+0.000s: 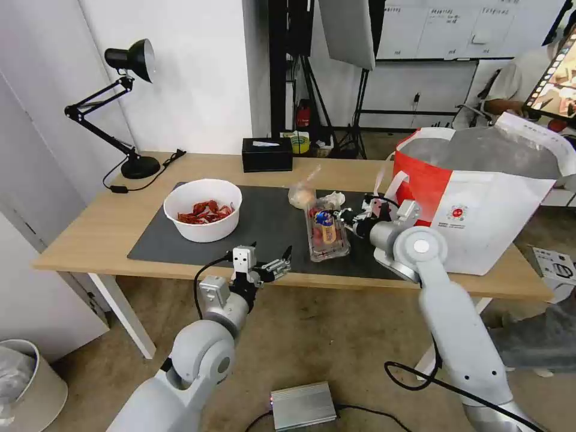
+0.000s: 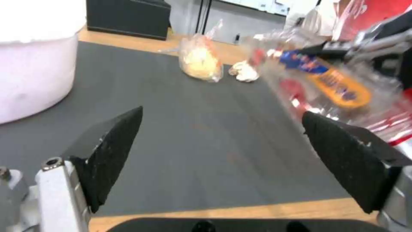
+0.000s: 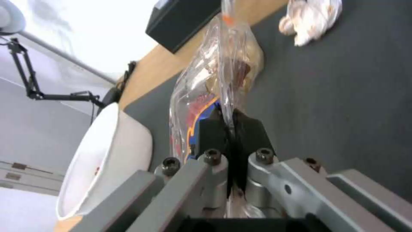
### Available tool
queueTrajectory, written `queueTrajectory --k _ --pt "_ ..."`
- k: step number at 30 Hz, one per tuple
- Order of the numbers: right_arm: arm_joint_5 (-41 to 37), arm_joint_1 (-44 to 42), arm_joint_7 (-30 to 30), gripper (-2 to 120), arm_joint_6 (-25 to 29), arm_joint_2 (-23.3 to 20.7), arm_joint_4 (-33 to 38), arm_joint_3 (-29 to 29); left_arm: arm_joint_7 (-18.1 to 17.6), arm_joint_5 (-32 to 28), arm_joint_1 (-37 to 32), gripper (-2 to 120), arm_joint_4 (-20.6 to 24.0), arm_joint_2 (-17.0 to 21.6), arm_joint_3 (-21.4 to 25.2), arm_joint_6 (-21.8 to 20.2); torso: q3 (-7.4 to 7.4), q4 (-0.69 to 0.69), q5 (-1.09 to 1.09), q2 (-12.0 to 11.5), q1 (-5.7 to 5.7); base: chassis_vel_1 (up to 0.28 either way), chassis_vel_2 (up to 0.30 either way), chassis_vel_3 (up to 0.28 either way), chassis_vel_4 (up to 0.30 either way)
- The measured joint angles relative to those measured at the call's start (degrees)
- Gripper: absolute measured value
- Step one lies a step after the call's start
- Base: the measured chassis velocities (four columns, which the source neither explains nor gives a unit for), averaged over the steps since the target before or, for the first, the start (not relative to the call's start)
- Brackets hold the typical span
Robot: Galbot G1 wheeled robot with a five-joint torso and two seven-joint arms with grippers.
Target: Pick up the trash from the table and place it into the takeout bag.
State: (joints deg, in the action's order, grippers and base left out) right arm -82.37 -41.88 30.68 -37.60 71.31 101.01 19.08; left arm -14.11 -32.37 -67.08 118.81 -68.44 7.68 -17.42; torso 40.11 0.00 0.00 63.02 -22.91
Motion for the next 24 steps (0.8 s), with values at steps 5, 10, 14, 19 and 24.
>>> queueTrajectory --k 5,10,14,19,24 --pt "0.2 -0.1 0.1 0 0.1 -0.7 1.5 0.5 0.3 0.1 -1.2 100 0.5 0.0 0.8 0.1 0.00 0.00 0.00 0.0 0.00 0.000 0.000 0.000 0.000" --pt "1.7 -0.9 -0.7 0 0.9 -1.5 3.8 1.5 0.6 0.9 -3.0 100 0.9 -0.3 1.1 0.1 0.00 0.01 0.00 0.0 0.00 0.000 0.000 0.000 0.000" --pt "5.1 -2.0 -2.9 0 2.4 -2.1 6.1 2.5 0.6 1.3 -3.8 100 1.2 -0.4 1.1 0.2 0.00 0.00 0.00 0.0 0.00 0.000 0.000 0.000 0.000" --pt "15.7 -3.1 -10.6 0 8.0 -2.8 7.8 2.6 0.6 1.6 -4.3 100 1.2 -0.5 1.2 1.1 0.00 0.00 0.00 0.0 0.00 0.000 0.000 0.000 0.000" --pt "21.2 -3.3 -15.1 0 12.4 -3.0 8.2 2.5 0.6 2.0 -4.4 100 1.1 -1.0 1.1 1.2 0.00 0.00 0.00 0.0 0.00 0.000 0.000 0.000 0.000"
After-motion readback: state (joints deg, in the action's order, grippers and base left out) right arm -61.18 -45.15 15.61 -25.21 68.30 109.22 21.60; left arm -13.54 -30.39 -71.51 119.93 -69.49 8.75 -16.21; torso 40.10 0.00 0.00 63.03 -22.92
